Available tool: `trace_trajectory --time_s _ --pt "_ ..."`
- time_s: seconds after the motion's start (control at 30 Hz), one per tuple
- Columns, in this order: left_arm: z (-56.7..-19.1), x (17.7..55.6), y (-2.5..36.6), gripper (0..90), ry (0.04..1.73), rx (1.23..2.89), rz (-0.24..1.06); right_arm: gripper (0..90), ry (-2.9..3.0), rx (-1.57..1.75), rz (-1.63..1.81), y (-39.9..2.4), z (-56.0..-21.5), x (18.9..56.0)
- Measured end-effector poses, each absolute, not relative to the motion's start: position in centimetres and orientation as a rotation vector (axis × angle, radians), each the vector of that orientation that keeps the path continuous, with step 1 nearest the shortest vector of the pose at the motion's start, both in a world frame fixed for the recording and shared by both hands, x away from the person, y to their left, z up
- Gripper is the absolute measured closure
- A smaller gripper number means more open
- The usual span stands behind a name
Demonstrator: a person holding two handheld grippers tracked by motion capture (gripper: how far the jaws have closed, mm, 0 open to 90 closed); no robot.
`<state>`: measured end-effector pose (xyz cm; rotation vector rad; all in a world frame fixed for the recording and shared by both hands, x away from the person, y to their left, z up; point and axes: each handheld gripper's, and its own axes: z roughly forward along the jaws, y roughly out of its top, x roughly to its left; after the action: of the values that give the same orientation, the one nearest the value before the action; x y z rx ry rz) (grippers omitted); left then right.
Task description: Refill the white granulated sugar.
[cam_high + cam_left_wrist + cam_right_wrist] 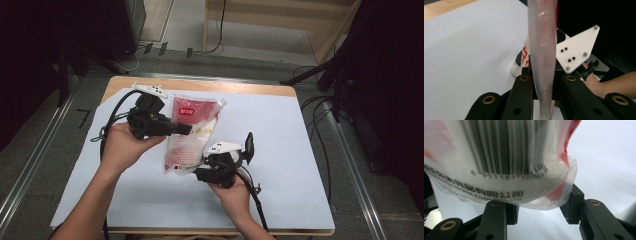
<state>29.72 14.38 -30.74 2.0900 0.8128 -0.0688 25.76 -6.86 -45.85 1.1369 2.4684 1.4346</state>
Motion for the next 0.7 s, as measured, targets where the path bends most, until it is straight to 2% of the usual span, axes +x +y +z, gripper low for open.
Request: trace_trajectory --time_s 0.23,0.37,0.5,0.7 --pt "-30.4 29.5 14.7 90.0 0.794 2.093 -0.041 56.9 2.495 1.132 1.459 -7.1 -45.9 26.1" --pt "-29.7 29.3 15.4 90.0 0.8 2.047 0.001 54.0 2.514 1.068 1.449 -6.6 -45.8 25.8" --pt "-29.4 29.5 16.6 90.0 0.845 2.033 0.056 53.5 2.538 1.069 1.473 -6.5 -45.8 25.7" --pt "-31.0 31.2 18.8 90.0 0.996 2.036 0.138 50.5 2.564 1.013 1.489 -6.1 -45.6 25.3"
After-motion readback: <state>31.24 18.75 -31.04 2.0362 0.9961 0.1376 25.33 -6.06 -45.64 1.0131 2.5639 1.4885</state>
